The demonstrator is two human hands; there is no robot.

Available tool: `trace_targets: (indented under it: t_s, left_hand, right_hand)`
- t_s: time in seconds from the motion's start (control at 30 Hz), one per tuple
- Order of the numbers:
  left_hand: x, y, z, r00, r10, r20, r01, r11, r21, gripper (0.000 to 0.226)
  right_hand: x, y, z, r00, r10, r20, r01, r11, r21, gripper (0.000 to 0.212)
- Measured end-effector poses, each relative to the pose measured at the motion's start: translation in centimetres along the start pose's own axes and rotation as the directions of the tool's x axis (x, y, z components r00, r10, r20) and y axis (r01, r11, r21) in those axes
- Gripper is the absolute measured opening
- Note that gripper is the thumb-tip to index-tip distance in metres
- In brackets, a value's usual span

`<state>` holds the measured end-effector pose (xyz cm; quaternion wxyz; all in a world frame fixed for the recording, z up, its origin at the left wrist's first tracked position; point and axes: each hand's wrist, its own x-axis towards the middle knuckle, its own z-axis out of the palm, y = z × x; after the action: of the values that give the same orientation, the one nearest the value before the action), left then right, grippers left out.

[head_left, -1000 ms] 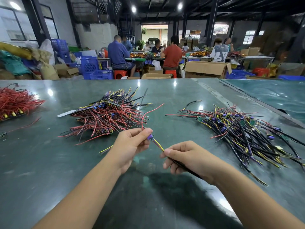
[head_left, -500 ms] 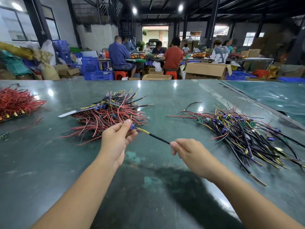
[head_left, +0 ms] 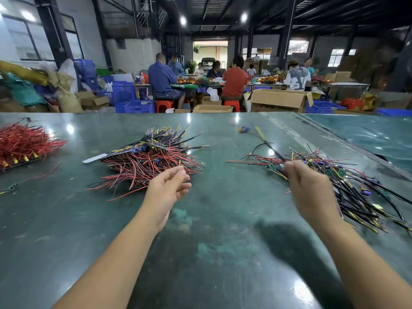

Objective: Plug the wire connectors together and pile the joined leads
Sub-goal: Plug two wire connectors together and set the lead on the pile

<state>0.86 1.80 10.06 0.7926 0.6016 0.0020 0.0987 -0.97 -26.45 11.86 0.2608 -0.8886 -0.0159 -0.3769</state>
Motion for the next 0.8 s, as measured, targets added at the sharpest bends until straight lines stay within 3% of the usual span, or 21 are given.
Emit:
trace_targets:
  t_s: [0.1, 0.17, 0.27, 0.37, 0.47, 0.57, 0.7, 0.8]
  left_hand:
    - [0.5, -0.4, -0.7, 0.983, 0.180, -0.032, -0.153, 0.907, 0.392, 0.017]
    - [0.6, -0.6, -1.1, 0.965, 0.261, -0.026, -0.200, 0.795, 0.573, 0.018]
    - [0.8, -0.4, -2.0, 0.912, 0.399, -0.097, -0.192, 0.624, 0.757, 0.020]
    - [1.2, -0.1, -2.9, 0.878, 0.455, -0.149, -0.132, 0.529, 0.838, 0.023]
    - [1.3, -0.3, -3.4, 0.893, 0.420, -0.160, -0.080, 0.498, 0.863, 0.025]
    - [1.0, -0.2, -2.8, 0.835, 0.522, -0.173, -0.117, 0.477, 0.871, 0.027]
    - [2.6, 1.7, -2.4, 0.784, 0.596, -0.174, -0.131, 0.432, 0.892, 0.028]
    - [6.2, 4.3, -2.7, 0.820, 0.548, -0.165, -0.069, 0.381, 0.922, 0.028]
  right_hand:
    - [1.1, 3.4, -1.2, 0.974, 0.225, -0.038, -0.223, 0.905, -0.363, 0.037]
    - [1.0, 4.5, -1.6, 0.940, 0.335, -0.068, -0.330, 0.835, -0.441, 0.046]
    - [0.7, 4.1, -1.3, 0.940, 0.330, -0.083, -0.336, 0.865, -0.372, 0.041]
    - [0.1, 2.4, 0.0, 0.985, 0.163, 0.056, -0.145, 0.959, -0.244, 0.030]
    - [-1.4, 0.0, 1.7, 0.974, 0.024, 0.227, -0.028, 0.999, 0.018, 0.025]
    - [-3.2, -1.8, 3.3, 0.927, -0.074, 0.367, 0.005, 0.983, 0.186, 0.021]
    - [-3.7, -2.5, 4.3, 0.865, -0.169, 0.472, 0.051, 0.966, 0.252, 0.020]
    - [-3.5, -2.5, 4.3, 0.867, -0.195, 0.459, 0.069, 0.959, 0.276, 0.020]
